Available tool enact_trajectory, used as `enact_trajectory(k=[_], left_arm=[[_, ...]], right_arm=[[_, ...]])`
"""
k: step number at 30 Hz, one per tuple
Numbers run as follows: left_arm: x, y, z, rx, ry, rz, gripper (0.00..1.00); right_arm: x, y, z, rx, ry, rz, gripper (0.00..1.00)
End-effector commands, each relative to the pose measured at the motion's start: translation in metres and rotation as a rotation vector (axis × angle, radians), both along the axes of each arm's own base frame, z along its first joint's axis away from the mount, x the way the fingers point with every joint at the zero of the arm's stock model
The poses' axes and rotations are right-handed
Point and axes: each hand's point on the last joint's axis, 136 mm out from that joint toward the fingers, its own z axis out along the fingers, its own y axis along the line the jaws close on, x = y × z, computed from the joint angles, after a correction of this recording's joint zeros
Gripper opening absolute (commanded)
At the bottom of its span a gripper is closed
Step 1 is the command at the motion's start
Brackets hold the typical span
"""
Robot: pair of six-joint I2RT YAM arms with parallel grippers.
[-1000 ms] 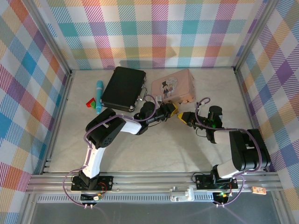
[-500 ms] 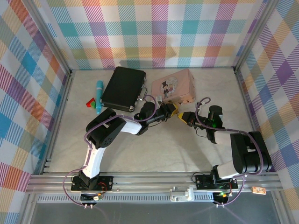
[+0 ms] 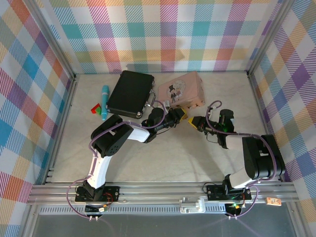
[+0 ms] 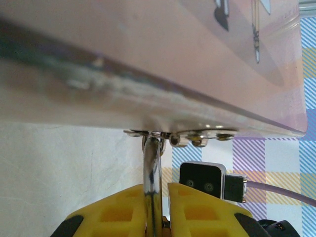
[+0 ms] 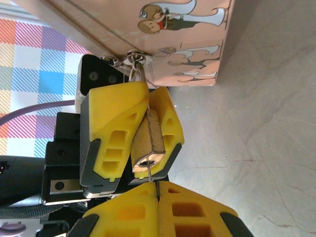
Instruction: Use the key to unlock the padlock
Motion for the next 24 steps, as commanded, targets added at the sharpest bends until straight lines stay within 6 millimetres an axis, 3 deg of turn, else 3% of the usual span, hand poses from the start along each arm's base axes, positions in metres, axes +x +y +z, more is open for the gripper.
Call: enact_trajectory(k=[1,13,18,24], left_arm=[[-0.037,-0.025,0.024,-0.093,0.009,-0.142,0.00],[-0.024,-0.023,0.019,-0.108,0.014,-0.036,0.00],[-0.018,-0.023,0.018,-0.112,0.020,0.022,0.00],[0.000,-0.013,0.001,0.005,0.002,0.128,0.00]], right_arm=[[0.027,-0.022,-0.012,-0.056,0.042,-0.184,0.00],[0.022,-0.022,-0.010,-0.089,0.058,-0.281,0.00],[0.009,-0.018,-0.014,-0.098,0.101,-0.289,0.00],[-0.008,-0.036,-0.012,-0.176,0.098,-0.359,0.00]])
